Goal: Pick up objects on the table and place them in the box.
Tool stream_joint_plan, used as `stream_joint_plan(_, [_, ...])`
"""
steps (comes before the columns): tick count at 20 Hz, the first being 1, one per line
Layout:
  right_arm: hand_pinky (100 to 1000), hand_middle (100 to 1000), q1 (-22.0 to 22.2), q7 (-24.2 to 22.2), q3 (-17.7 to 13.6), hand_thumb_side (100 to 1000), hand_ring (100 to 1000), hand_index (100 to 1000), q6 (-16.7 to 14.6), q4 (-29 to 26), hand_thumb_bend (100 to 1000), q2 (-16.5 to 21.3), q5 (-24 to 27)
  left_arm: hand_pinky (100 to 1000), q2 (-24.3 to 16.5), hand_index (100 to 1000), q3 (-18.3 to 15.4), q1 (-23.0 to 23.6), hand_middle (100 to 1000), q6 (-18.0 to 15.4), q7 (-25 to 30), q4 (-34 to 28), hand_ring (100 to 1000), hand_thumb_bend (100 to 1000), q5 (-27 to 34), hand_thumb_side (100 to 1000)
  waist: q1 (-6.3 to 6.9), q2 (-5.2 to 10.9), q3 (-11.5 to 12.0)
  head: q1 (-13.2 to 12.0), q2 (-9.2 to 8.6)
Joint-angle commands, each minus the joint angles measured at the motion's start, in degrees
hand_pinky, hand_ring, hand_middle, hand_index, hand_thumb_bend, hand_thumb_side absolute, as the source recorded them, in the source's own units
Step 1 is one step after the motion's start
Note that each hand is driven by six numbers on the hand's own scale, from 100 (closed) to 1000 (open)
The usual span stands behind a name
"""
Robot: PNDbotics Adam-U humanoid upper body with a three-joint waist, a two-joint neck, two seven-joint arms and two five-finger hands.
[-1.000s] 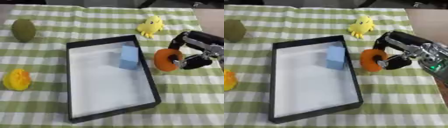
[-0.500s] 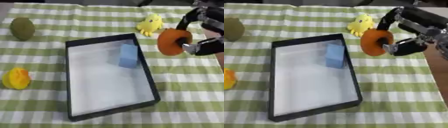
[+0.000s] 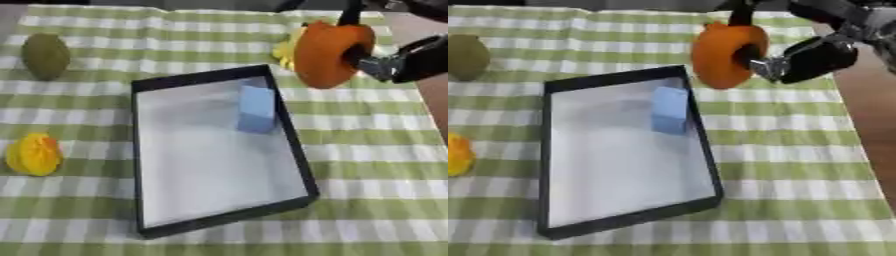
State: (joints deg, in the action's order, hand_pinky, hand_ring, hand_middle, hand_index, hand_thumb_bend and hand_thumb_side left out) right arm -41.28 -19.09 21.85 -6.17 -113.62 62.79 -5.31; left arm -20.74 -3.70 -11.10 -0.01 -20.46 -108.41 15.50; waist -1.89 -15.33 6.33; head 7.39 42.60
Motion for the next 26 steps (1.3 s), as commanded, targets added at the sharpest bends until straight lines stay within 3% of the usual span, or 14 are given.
stream_joint_plan(1, [773, 493, -3.95, -4.01, 3.02, 100, 634, 628, 1.33, -0.97, 100, -1.78, 0.75, 847, -1.82, 796, -0.09, -0.18, 808, -0.05, 0.23, -0.66, 855, 137, -0.14, 760, 0.37, 2.14, 0.0, 0.37, 0.26])
stream_joint_plan(6, [776, 496, -8.19, -9.3, 8.12, 100, 635, 630, 4.96, -0.97, 100, -6.15, -0.33, 847, -1.77, 796, -0.03, -0.12, 808, -0.01, 0.27, -0.65, 855, 137, -0.1, 761, 0.32, 2.12, 0.24, 0.57, 0.38])
stream_joint_plan(11, [775, 498, -9.17, -13.07, 11.31, 100, 636, 633, 8.4, -0.97, 100, -10.04, -2.54, 846, -1.57, 796, -0.02, -0.31, 808, 0.0, 0.27, -0.74, 855, 138, -0.06, 760, 0.27, 1.96, 0.51, 0.67, 0.31])
stream_joint_plan(20, [772, 505, -5.91, -16.66, 13.88, 100, 640, 641, 13.24, -0.97, 100, -16.25, -9.08, 845, -1.24, 795, 0.01, -0.45, 808, 0.06, 0.25, -0.84, 855, 138, 0.05, 762, 0.47, 1.52, 1.06, 1.12, 0.07])
stream_joint_plan(26, [781, 552, -5.29, -18.95, 14.74, 100, 679, 689, 13.77, -0.97, 132, -19.1, -12.82, 845, -1.14, 795, 0.06, -0.57, 808, 0.09, 0.29, -0.86, 855, 138, 0.12, 763, 0.49, 1.26, 1.23, 1.52, 0.02])
